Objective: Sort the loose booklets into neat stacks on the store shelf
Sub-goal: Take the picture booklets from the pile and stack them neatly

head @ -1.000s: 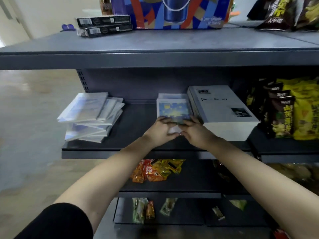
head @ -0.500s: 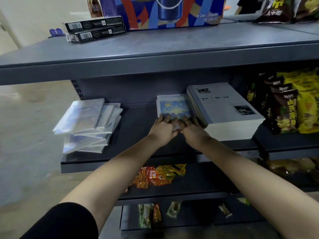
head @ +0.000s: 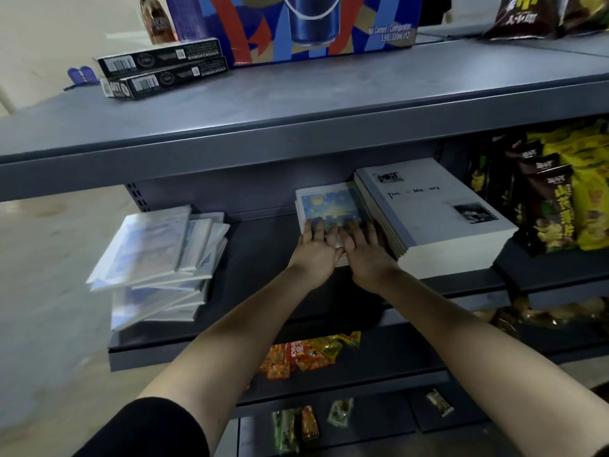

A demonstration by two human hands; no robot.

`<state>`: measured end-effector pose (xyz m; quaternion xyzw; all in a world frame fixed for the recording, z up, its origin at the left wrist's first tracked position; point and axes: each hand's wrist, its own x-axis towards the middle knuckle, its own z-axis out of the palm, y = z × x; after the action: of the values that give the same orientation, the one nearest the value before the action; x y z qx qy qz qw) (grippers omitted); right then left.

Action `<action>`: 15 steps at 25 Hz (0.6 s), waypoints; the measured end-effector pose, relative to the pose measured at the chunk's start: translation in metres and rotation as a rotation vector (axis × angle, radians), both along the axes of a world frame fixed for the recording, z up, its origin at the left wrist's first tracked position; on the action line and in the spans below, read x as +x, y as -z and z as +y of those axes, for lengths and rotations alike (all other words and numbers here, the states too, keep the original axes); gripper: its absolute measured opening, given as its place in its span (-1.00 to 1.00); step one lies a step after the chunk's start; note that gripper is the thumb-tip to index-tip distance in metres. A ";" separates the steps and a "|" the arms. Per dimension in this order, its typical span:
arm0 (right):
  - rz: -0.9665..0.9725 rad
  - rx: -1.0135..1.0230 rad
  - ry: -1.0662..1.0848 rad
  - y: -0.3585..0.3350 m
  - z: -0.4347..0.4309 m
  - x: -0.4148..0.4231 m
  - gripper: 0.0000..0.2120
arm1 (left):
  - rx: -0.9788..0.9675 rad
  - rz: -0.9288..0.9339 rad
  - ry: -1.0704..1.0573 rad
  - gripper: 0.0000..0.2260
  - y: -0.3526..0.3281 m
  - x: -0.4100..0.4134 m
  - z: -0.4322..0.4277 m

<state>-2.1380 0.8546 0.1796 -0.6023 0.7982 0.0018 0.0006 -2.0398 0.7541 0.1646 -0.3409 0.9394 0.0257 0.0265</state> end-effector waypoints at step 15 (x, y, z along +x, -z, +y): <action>-0.023 0.171 -0.008 -0.039 -0.013 -0.003 -0.40 | 0.106 -0.115 0.103 -0.36 -0.057 0.010 -0.009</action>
<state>-2.1407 0.8420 0.2185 -0.6032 0.7927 0.0631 0.0613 -2.0298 0.7454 0.2214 -0.2910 0.9499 0.0545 0.0999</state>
